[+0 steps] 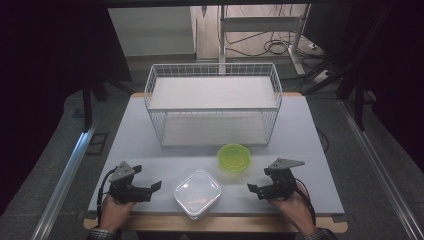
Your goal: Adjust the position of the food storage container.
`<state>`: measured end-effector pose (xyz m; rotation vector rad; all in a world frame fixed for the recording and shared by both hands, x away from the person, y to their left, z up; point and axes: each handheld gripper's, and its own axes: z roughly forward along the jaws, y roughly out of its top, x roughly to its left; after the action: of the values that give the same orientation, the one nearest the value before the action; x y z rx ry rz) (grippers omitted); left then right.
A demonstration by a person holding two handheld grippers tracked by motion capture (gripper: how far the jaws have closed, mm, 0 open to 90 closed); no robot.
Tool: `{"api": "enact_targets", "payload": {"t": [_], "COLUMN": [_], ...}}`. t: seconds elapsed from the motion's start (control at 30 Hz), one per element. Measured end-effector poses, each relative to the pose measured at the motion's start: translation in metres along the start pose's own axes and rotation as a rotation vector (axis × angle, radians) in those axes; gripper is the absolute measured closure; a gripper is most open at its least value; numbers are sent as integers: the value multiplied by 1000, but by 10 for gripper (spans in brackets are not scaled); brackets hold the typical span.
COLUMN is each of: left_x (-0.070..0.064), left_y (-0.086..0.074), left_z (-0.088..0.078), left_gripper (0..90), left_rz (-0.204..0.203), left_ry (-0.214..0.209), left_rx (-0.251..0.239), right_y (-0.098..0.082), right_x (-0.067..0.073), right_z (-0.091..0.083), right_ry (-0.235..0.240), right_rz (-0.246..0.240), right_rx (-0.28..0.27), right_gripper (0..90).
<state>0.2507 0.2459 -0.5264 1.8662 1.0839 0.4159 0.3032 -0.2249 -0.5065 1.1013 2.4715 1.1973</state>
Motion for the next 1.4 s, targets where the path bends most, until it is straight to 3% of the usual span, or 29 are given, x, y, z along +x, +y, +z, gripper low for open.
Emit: {"api": "enact_targets", "payload": {"t": [0.27,0.43,0.63,0.73,0.8,0.83,0.97,1.1,1.27,1.4], "left_x": [0,0,1,1,1,2,2,5,6,7], "left_y": [0,0,-2,-2,-2,-2,-2,-4,-4,-5], "left_z": [3,4,5,5,5,5,6,8,9,9], "left_gripper": [23,27,26,26,26,26,21,13,11,9], "left_rz": [-2,0,20,17,13,10,1,-16,-19,-20], "left_ry": [-8,4,17,19,21,22,33,19,20,19], "left_rx": [14,27,17,17,21,22,21,30,24,21], "right_y": [3,5,8,12,14,18,25,37,50,62], "right_x": [1,2,2,4,5,6,8,13,20,21], "right_z": [-4,-6,-7,-9,-10,-13,-19,-21,-12,-4], "right_ry": [7,16,24,12,4,-1,14,27,46,65], "right_rz": [-10,-12,-32,-71,-83,-97,-100,-136,-188,-190], "right_rx": [20,11,32,54,53,43,8,-5,21,15], "right_gripper": [168,274,443,554,580,647,743,851,891,893]}}
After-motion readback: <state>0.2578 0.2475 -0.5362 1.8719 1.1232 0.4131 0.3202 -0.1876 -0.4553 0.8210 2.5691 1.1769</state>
